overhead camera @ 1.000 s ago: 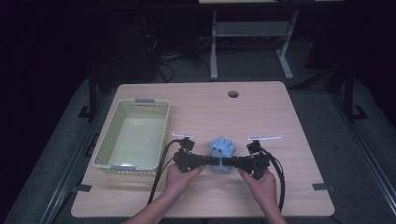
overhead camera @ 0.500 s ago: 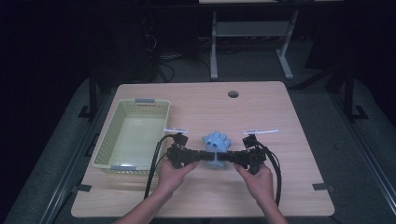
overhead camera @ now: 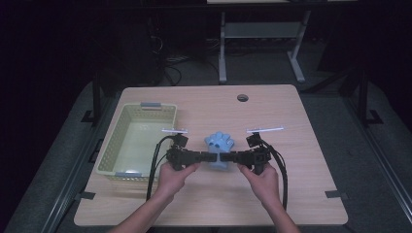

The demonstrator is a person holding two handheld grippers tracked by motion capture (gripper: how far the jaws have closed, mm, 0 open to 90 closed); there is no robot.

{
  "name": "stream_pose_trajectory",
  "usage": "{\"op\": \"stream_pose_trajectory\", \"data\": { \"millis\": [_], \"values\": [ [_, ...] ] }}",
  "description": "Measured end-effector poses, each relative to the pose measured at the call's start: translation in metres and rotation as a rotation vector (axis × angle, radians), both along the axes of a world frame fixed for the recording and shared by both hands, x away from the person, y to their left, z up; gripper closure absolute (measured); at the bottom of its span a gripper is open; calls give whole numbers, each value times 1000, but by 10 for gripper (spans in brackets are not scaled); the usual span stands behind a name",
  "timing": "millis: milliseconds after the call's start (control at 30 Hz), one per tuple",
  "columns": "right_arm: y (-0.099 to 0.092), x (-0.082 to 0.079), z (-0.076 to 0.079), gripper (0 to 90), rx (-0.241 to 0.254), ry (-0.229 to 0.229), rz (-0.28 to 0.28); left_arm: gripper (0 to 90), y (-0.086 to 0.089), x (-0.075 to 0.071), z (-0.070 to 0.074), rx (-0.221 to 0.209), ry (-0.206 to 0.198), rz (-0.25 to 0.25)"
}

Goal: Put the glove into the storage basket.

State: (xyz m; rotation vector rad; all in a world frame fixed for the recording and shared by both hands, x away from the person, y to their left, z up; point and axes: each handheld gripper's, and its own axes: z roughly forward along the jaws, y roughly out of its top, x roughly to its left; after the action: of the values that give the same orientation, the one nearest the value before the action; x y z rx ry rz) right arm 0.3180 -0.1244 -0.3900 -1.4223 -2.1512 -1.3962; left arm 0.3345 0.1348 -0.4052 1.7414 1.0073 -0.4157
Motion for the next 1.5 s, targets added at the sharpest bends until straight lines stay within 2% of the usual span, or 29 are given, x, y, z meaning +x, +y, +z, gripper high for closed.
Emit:
{"op": "stream_pose_trajectory", "data": {
  "millis": [367,633,800,1000,1133,1167,1500],
  "values": [
    [16,8,12,710,-11,-17,30,709,17,3,10,-11,-11,15],
    [27,12,17,709,-22,-26,46,709,27,4,14,-1,-31,21],
    [35,16,22,708,-25,-33,60,710,36,4,18,-11,-29,34],
    [42,19,24,708,-23,-44,72,710,42,5,19,-12,-34,41],
    [46,20,25,708,-26,-31,70,710,46,6,19,-13,-34,45],
    [46,21,25,708,-24,-44,76,710,47,6,19,-14,-32,50],
    [57,26,28,708,-19,-41,94,710,57,6,22,-17,-33,60]
  ]
}}
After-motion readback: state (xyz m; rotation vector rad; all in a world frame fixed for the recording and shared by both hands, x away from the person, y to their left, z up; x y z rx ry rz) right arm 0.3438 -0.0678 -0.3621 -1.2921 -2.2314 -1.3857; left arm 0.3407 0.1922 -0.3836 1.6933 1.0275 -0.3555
